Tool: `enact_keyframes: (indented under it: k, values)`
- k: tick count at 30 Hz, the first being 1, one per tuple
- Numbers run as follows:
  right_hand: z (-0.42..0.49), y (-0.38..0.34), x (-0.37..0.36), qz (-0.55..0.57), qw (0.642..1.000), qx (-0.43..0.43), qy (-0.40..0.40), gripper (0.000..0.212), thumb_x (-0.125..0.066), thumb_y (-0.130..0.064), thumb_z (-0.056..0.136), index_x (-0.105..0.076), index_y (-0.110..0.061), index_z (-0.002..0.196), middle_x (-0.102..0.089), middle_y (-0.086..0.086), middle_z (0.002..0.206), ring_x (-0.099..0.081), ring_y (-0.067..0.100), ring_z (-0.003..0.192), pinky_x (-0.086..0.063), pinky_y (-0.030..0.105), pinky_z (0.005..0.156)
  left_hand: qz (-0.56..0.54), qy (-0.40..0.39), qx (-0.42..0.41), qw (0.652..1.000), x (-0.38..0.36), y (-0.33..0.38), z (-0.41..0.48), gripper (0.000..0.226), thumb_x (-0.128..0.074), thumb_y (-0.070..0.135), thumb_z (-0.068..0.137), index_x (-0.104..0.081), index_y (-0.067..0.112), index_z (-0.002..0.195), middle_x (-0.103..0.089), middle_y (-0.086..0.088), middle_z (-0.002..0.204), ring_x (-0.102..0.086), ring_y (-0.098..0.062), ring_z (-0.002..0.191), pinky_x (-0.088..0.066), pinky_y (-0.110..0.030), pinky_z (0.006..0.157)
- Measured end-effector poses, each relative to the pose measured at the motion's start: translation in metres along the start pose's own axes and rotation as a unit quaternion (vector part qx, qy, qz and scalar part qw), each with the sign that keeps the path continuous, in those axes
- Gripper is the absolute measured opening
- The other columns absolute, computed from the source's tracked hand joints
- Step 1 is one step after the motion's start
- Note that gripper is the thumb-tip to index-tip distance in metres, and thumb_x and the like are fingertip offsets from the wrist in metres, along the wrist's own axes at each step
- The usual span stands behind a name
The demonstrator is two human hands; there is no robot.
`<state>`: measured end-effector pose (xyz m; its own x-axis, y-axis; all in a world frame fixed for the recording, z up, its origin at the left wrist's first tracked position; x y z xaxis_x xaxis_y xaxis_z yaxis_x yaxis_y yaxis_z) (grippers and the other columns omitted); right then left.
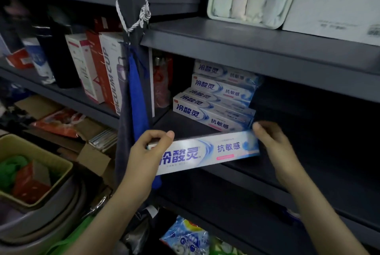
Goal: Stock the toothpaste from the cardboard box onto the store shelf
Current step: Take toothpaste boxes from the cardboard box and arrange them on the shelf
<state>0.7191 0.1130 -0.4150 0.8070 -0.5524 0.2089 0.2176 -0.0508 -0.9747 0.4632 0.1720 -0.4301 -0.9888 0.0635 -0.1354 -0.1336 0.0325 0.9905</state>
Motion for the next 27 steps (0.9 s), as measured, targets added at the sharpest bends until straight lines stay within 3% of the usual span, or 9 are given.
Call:
enact_keyframes:
  k: [3, 6, 8, 12, 14, 17, 19, 23, 27]
  values:
    - [-0.026, -0.007, 0.012, -0.02, 0.988, -0.052, -0.144, 0.035, -0.065, -0.037, 0.077, -0.064, -0.02, 0.108, -0.073, -0.004, 0.101, -0.067, 0.004, 0.094, -0.046, 0.023, 0.087, -0.001, -0.041, -0.028, 0.999, -0.01, 0.006, 0.003, 0.014, -0.068, 0.027, 0.081, -0.061, 0.015, 0.084, -0.063, 0.008, 0.065, -0.063, -0.008, 0.06, -0.05, -0.021, 0.054]
    - [-0.025, -0.005, 0.023, -0.065, 0.993, -0.054, -0.083, 0.031, -0.071, -0.025, 0.08, -0.061, -0.021, 0.11, -0.072, -0.005, 0.102, -0.067, 0.011, 0.097, -0.047, 0.028, 0.087, 0.089, -0.049, -0.06, 0.993, -0.023, 0.006, 0.017, 0.02, -0.065, 0.031, 0.087, -0.058, 0.017, 0.1, -0.064, 0.013, 0.086, -0.061, 0.004, 0.069, -0.044, -0.008, 0.058]
    - [-0.024, 0.0, 0.018, -0.103, 0.993, -0.05, -0.016, 0.034, -0.075, -0.02, 0.08, -0.056, -0.023, 0.109, -0.069, -0.005, 0.103, -0.064, 0.012, 0.095, -0.046, 0.028, 0.086, 0.191, -0.021, -0.077, 0.978, -0.033, 0.0, 0.028, 0.028, -0.06, 0.033, 0.092, -0.051, 0.017, 0.114, -0.058, 0.006, 0.111, -0.058, 0.0, 0.088, -0.04, -0.007, 0.068]
    - [-0.024, 0.013, -0.006, -0.123, 0.991, -0.037, 0.034, 0.048, -0.077, -0.017, 0.079, -0.053, -0.021, 0.12, -0.064, -0.004, 0.102, -0.06, 0.011, 0.09, -0.041, 0.023, 0.081, 0.347, 0.083, -0.176, 0.917, -0.054, -0.013, 0.024, 0.03, -0.052, 0.016, 0.097, -0.054, 0.011, 0.126, -0.04, -0.015, 0.135, -0.04, -0.032, 0.124, -0.035, -0.04, 0.103]
    - [-0.024, 0.017, -0.017, -0.13, 0.99, -0.034, 0.044, 0.054, -0.076, -0.019, 0.079, -0.05, -0.019, 0.126, -0.061, -0.006, 0.102, -0.057, 0.011, 0.09, -0.039, 0.021, 0.079, 0.432, 0.118, -0.257, 0.857, -0.06, -0.02, 0.015, 0.028, -0.048, 0.011, 0.093, -0.06, 0.017, 0.118, -0.042, -0.019, 0.137, -0.033, -0.039, 0.13, -0.029, -0.058, 0.107]
    - [-0.022, 0.021, -0.032, -0.149, 0.986, -0.035, 0.064, 0.059, -0.075, -0.024, 0.081, -0.045, -0.016, 0.131, -0.058, -0.003, 0.102, -0.055, 0.014, 0.09, -0.039, 0.021, 0.076, 0.505, 0.054, -0.351, 0.786, -0.065, -0.029, 0.01, 0.034, -0.044, 0.012, 0.088, -0.061, 0.02, 0.117, -0.046, -0.018, 0.137, -0.039, -0.04, 0.129, -0.029, -0.061, 0.105]
    - [-0.017, 0.024, -0.043, -0.169, 0.982, -0.036, 0.074, 0.064, -0.07, -0.028, 0.085, -0.037, -0.012, 0.137, -0.06, 0.007, 0.116, -0.055, 0.026, 0.107, -0.044, 0.028, 0.084, 0.52, -0.045, -0.316, 0.792, -0.07, -0.029, 0.014, 0.051, -0.049, 0.003, 0.087, -0.052, 0.02, 0.135, -0.041, -0.014, 0.146, -0.042, -0.038, 0.129, -0.031, -0.056, 0.109]
    - [0.004, 0.031, -0.056, -0.24, 0.967, -0.045, 0.066, 0.074, -0.054, -0.025, 0.096, -0.009, -0.005, 0.152, -0.045, 0.02, 0.14, -0.039, 0.037, 0.131, -0.034, 0.047, 0.109, 0.591, -0.134, -0.226, 0.763, -0.074, -0.025, 0.032, 0.081, -0.043, -0.004, 0.088, -0.008, 0.028, 0.154, -0.001, -0.003, 0.162, -0.007, -0.024, 0.148, -0.002, -0.039, 0.119]
    - [0.008, 0.023, -0.05, -0.269, 0.959, -0.048, 0.073, 0.056, -0.055, -0.021, 0.096, -0.032, -0.005, 0.144, -0.057, 0.02, 0.127, -0.054, 0.034, 0.115, -0.043, 0.042, 0.101, 0.592, -0.167, -0.187, 0.766, -0.077, -0.014, 0.037, 0.081, -0.044, 0.0, 0.092, -0.002, 0.028, 0.154, 0.008, -0.004, 0.162, -0.002, -0.026, 0.148, -0.003, -0.039, 0.12]
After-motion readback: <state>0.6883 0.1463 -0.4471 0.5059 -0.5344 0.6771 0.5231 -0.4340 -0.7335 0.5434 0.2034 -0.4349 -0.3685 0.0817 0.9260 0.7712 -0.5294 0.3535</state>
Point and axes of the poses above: each hand's wrist, its own z-axis towards the middle knuckle, its own x-axis out of the back of the hand, y = z × x, the point moved 2 cm from there along z, towards the middle knuckle
